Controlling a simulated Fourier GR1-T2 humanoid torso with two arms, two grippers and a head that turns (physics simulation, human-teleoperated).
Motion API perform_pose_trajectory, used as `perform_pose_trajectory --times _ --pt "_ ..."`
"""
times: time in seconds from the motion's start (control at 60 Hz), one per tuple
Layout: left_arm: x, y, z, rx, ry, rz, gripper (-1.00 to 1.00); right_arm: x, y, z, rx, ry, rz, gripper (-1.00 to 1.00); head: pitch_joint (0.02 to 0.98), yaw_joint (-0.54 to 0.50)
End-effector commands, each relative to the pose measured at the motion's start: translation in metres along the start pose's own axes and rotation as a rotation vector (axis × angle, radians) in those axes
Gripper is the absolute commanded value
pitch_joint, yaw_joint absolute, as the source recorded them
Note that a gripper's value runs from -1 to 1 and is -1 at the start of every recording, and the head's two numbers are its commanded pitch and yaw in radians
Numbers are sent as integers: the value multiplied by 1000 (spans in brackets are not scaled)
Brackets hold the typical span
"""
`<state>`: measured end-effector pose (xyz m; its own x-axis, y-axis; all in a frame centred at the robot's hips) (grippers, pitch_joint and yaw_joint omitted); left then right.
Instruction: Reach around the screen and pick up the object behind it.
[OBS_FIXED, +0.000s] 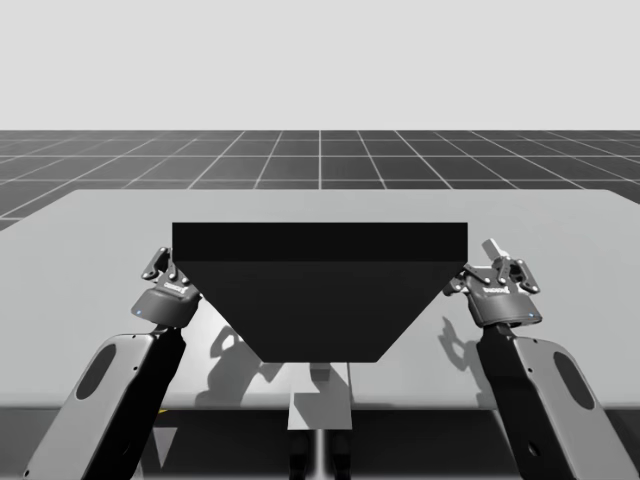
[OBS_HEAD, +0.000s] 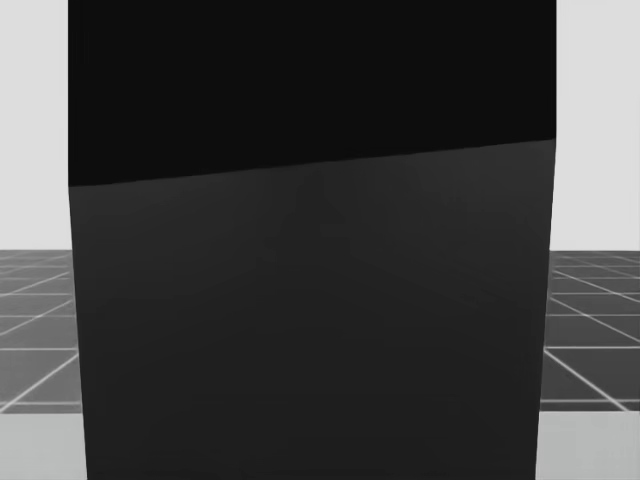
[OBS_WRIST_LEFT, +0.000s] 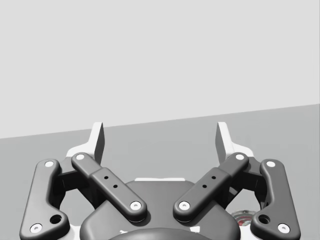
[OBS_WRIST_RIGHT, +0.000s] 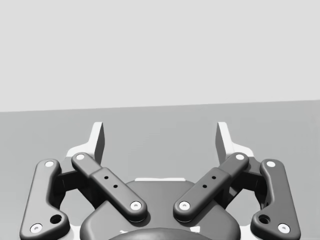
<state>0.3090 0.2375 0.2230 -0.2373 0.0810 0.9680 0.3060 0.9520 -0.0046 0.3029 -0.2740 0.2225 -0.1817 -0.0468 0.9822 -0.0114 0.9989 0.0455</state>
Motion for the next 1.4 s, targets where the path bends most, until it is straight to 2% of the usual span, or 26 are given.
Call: perform_pose_trajectory --times 0.017,0.15,0.183,0.267,0.317,0.383,0.467,0.533,0.567,0.617,0.683,0.75,0.933,1.1,1.2,1.367,1.4 --pt "-1 0 0 -2 4 -1 -1000 0 1 2 -38 6 14 -1000 125 -13" --pt "-1 0 0 -12 16 -3 -1000 -1 4 2 16 15 -8 -1000 127 -12" --pt "-2 0 0 -17 20 0 -1000 -2 4 2 24 19 1 -1000 126 -12" --pt "-2 2 1 -47 52 9 -1000 -3 5 2 60 38 0 -1000 130 -15" --pt "-2 3 3 -64 67 13 -1000 -3 6 3 84 39 17 -1000 131 -15" --pt "1 5 7 -95 83 20 -1000 3 9 7 134 31 16 -1000 133 -14" --pt "5 6 16 -154 118 -8 -1000 13 10 15 204 7 20 -1000 141 -13" --pt "7 7 22 -194 138 -6 -1000 16 7 20 240 7 23 -1000 144 -14" --pt "9 8 27 -225 155 -18 -1000 18 5 25 279 14 11 -1000 147 -15" --pt "10 8 33 -255 168 -26 -1000 17 0 30 312 17 20 -1000 150 -16" --pt "13 9 40 -295 187 -42 -1000 16 -7 36 344 25 16 -1000 152 -16" --pt "14 9 46 -340 211 -48 -1000 13 -15 41 367 23 40 -1000 153 -18" --pt "14 16 54 -443 270 -19 -1000 7 -27 54 488 37 17 -1000 160 -21" --pt "9 25 62 -518 314 -21 -1000 -2 -37 64 614 54 -13 -1000 164 -17" --pt "6 30 64 -557 330 -21 -1000 -6 -39 68 676 53 -9 -1000 165 -17" --pt "1 37 64 -605 349 -22 -1000 -16 -39 71 768 57 41 -1000 165 -13" --pt "0 37 61 -611 350 -23 -1000 -17 -38 70 784 53 43 -1000 165 -12"
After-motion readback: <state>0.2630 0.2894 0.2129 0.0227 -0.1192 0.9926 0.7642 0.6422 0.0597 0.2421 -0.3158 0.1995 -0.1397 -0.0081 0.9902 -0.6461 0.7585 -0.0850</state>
